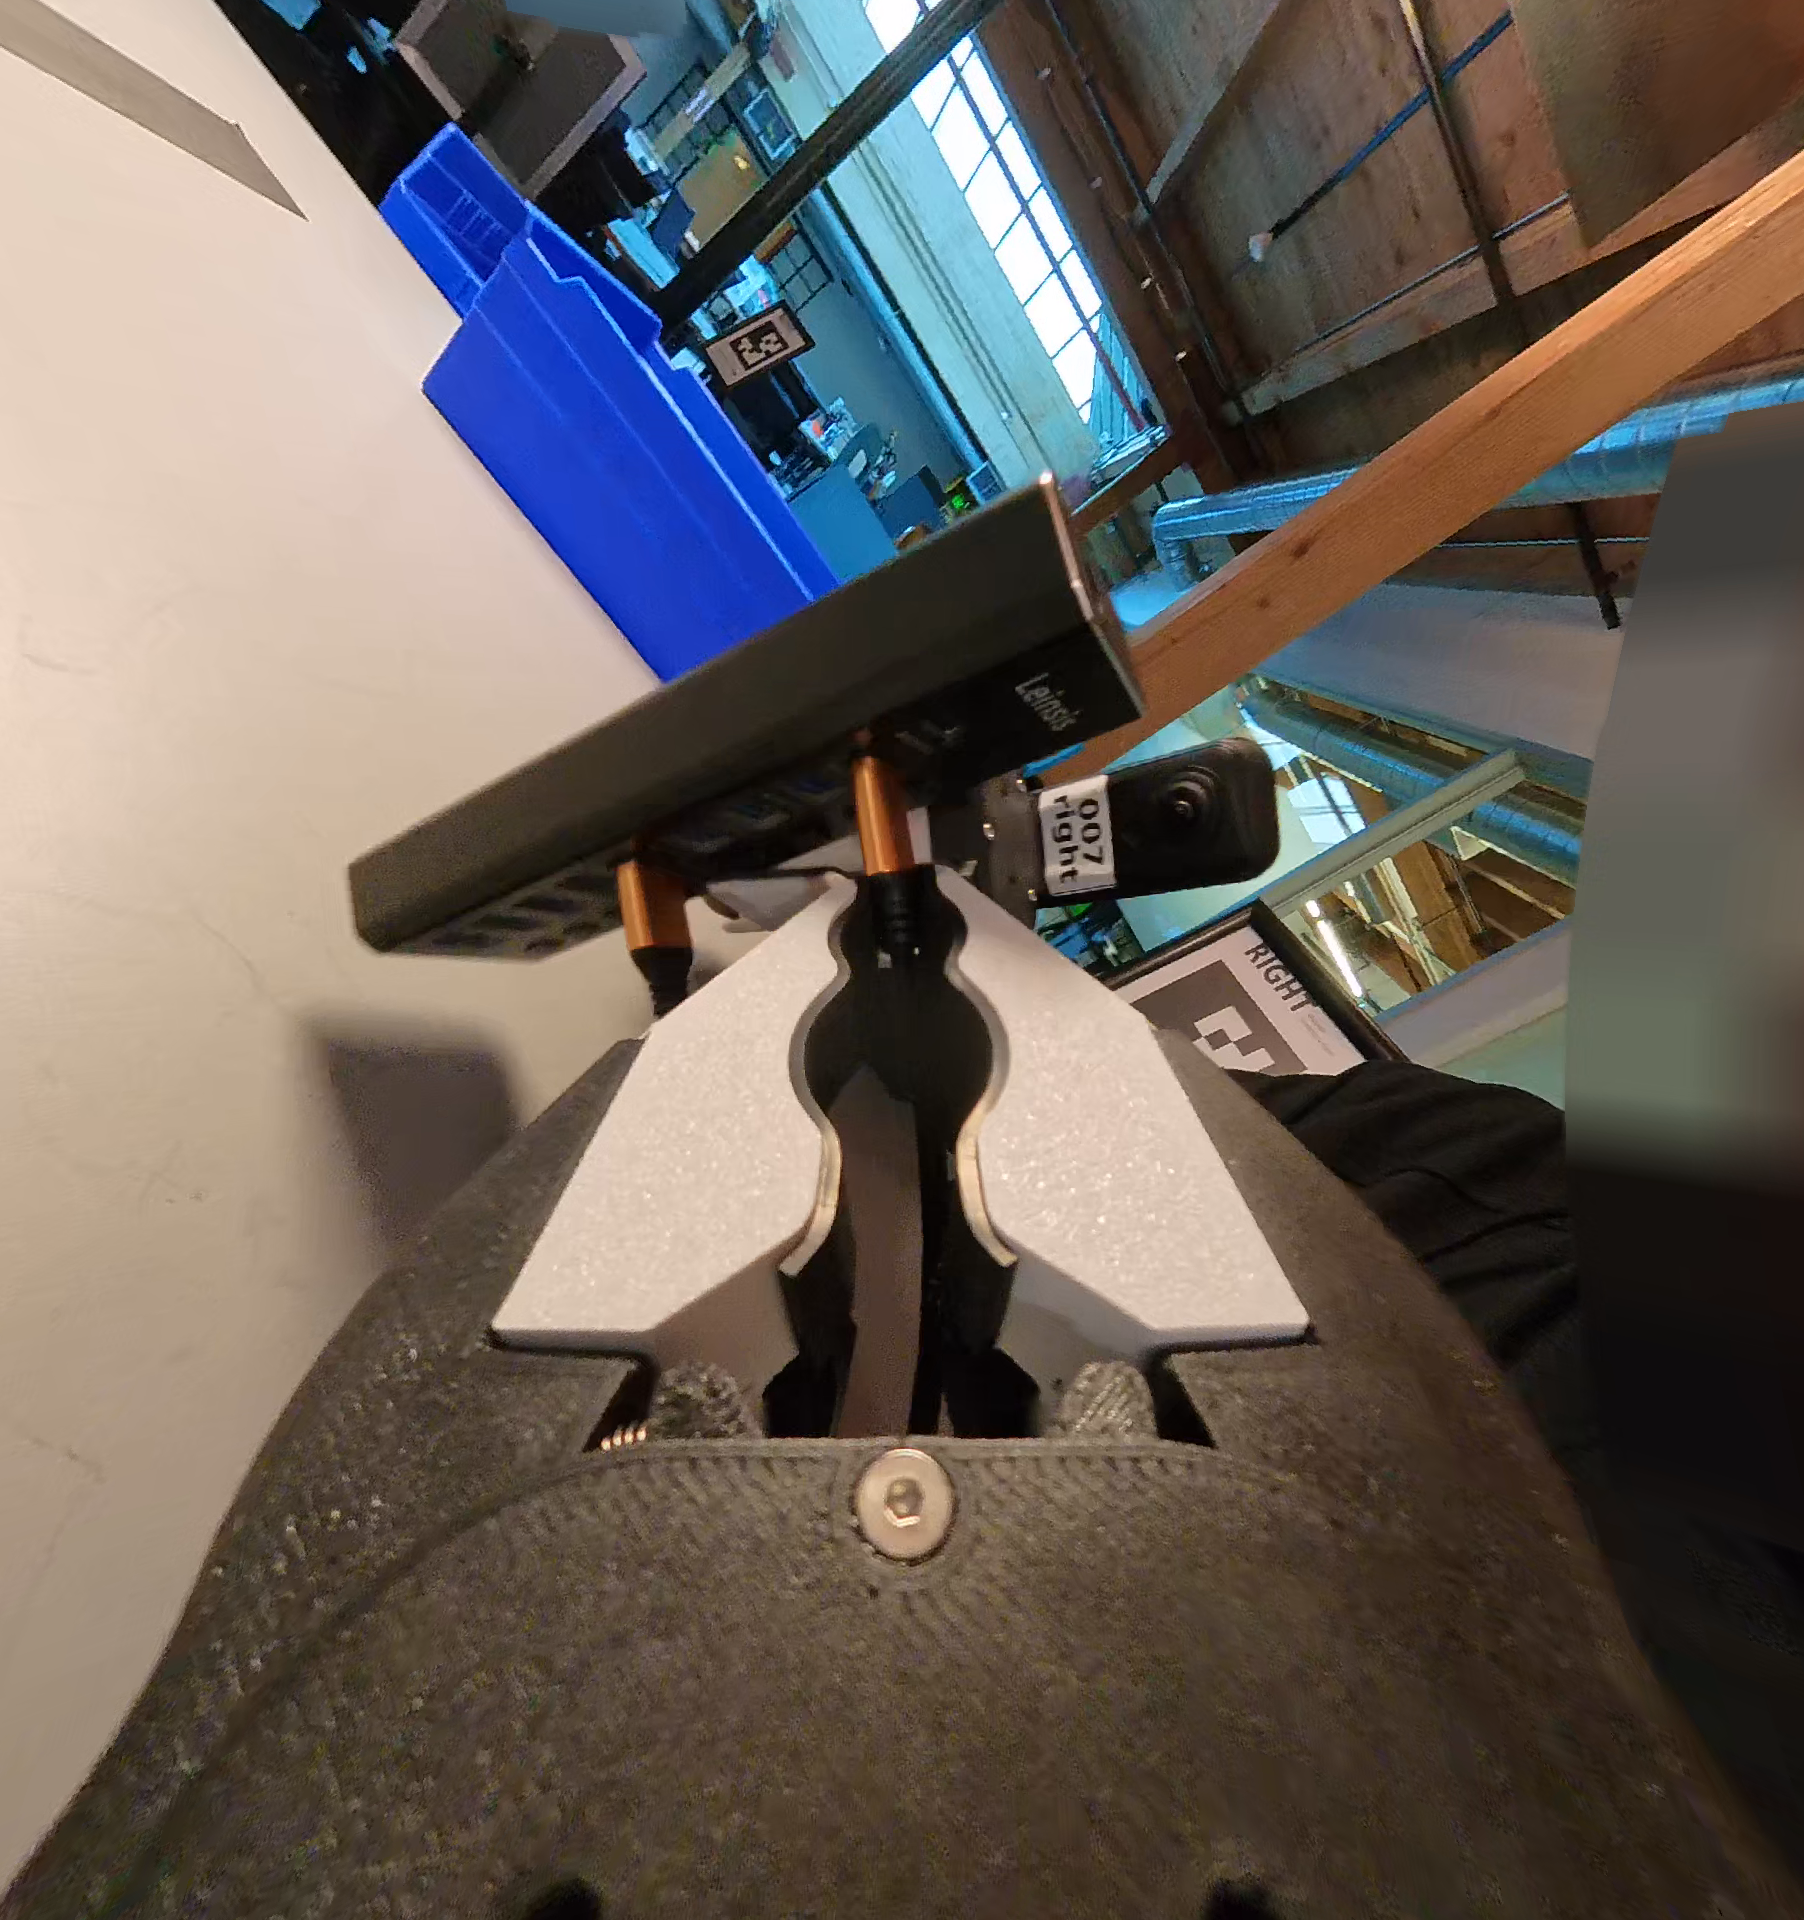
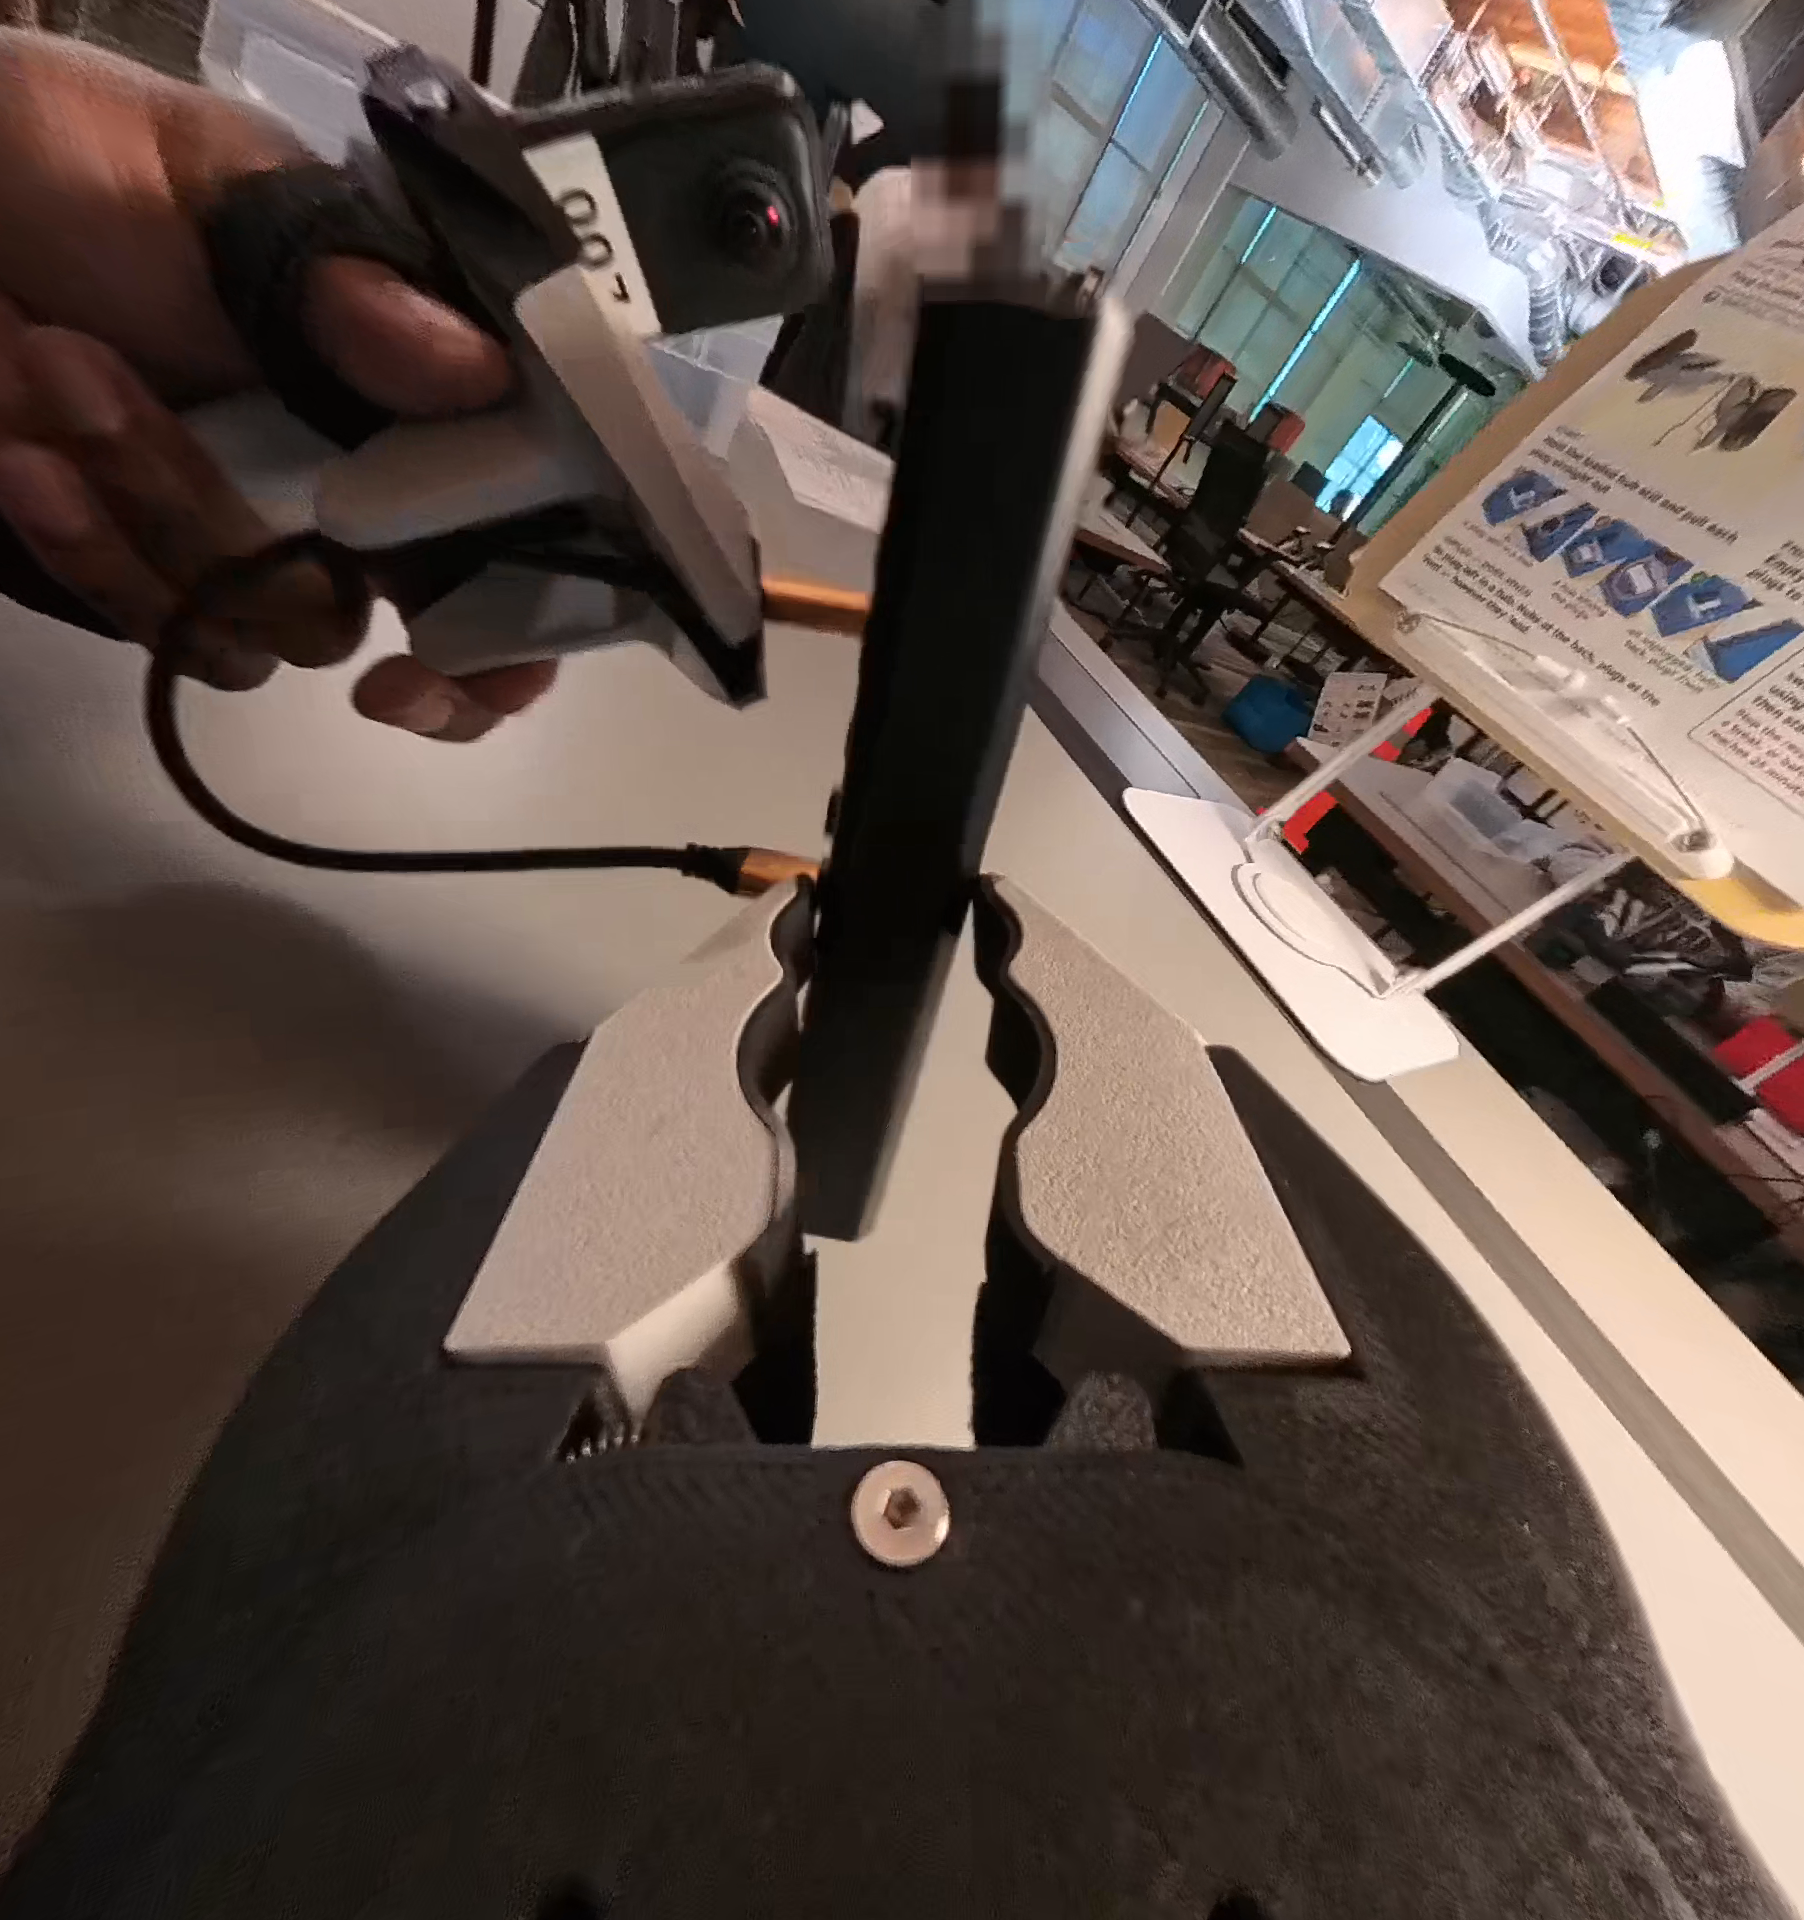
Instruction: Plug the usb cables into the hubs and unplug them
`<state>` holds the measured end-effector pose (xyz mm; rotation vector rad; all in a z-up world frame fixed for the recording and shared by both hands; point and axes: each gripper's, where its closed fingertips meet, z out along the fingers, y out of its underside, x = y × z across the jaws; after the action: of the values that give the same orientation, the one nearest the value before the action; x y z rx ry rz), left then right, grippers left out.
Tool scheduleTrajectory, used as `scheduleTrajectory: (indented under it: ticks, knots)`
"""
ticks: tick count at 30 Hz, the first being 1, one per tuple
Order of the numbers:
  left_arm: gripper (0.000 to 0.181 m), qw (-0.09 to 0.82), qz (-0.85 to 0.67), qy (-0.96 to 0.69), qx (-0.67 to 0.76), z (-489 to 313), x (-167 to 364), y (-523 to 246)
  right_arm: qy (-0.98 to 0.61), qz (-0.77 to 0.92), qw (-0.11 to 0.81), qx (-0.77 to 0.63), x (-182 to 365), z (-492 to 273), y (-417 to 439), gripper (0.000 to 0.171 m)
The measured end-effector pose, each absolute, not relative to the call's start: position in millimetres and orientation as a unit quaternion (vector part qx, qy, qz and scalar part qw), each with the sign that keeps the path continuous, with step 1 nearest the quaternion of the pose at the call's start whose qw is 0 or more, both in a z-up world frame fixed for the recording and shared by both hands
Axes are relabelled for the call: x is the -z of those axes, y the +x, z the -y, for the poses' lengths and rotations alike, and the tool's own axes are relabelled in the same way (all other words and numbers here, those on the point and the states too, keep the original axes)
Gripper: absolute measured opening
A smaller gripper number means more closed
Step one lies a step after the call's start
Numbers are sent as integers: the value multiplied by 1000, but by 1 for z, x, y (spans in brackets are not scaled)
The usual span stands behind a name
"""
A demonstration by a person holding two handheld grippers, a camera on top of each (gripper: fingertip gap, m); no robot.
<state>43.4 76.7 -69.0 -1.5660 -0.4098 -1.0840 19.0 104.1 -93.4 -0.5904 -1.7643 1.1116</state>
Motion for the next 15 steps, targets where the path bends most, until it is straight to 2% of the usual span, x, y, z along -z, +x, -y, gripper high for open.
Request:
scheduleTrajectory:
  ticks: [3, 9, 15]
  knots:
    - [10, 544, 163, -698, 437, -81, 81, 52, -241, 703, 467, -480, 84, -96, 22, 34]
    - [9, 536, 168, -711, 422, -84, 83, 53, -254, 705, 457, -480, 82, -98, 22, 31]
    - [9, 548, 149, -736, 367, -87, 73, 53, -245, 699, 488, -461, 68, -101, 23, 30]
